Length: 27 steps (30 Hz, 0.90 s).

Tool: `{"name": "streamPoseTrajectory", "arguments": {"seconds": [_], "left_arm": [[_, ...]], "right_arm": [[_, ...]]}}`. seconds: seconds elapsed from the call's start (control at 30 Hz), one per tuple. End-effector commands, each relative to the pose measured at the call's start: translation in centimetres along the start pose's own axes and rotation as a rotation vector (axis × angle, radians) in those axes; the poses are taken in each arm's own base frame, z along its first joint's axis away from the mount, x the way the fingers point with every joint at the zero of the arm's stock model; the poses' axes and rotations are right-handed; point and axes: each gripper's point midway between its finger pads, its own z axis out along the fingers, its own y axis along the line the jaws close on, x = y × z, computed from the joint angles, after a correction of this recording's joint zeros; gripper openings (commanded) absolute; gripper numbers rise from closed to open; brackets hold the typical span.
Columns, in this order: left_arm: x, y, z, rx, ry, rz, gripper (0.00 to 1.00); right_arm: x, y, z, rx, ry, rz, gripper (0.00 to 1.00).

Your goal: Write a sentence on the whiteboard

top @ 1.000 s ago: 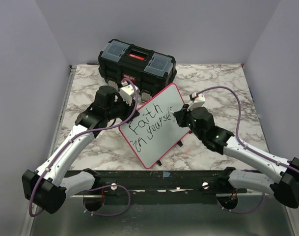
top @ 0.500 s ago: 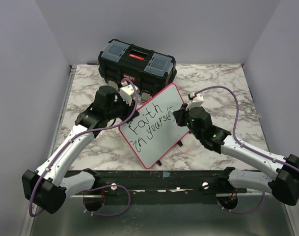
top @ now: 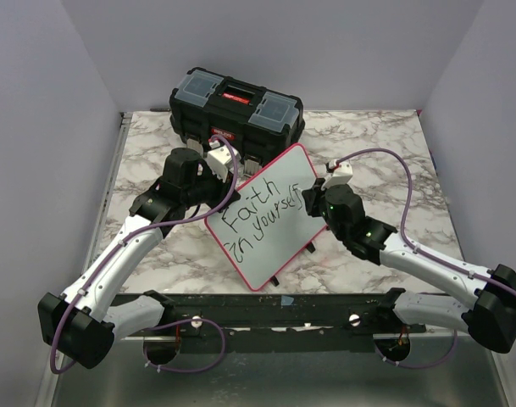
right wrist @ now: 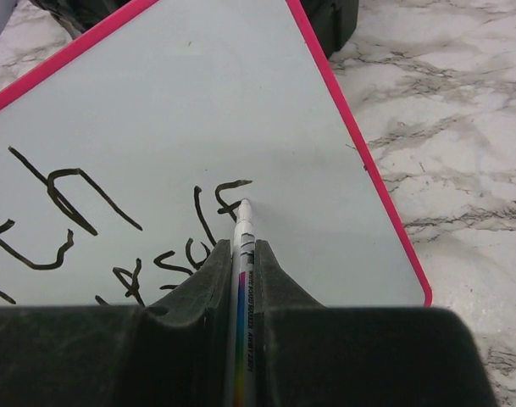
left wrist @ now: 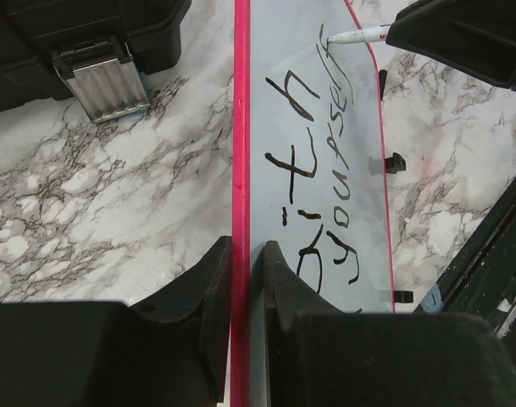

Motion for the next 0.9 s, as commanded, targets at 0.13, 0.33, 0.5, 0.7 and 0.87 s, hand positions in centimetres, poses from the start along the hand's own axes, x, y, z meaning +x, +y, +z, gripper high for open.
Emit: {"name": "streamPoseTrajectory", "arguments": {"seconds": [0.13, 0.33, 0.5, 0.7, 0.87], "left_arm": [[-0.8, 0.3, -0.2, -0.015, -0.026, 0.07, 0.0], [-0.9, 0.2, -0.4, -0.01, -0.034, 0.072, 0.0], [-1.0, 0.2, -0.5, -0.013, -0.037, 0.071, 0.0], [-1.0, 0.1, -0.5, -0.011, -0.037, 0.071, 0.0], [-1.0, 0.1, -0.5, -0.012, -0.039, 0.071, 0.0]], "right_arm": [[-1.5, -2.2, -0.2, 0.124, -0.035, -0.023, 0.01], [-3.0, -2.7, -1.7, 0.132, -0.049, -0.021, 0.01], [-3.5, -2.3, -2.8, 0.096, -0.035, -0.012, 0.01], [-2.8, -1.6, -3.8, 0.031, 0.001, -0.001, 0.01], [-1.8, -0.4, -4.3, -0.048, 0.056, -0.002, 0.01]]}}
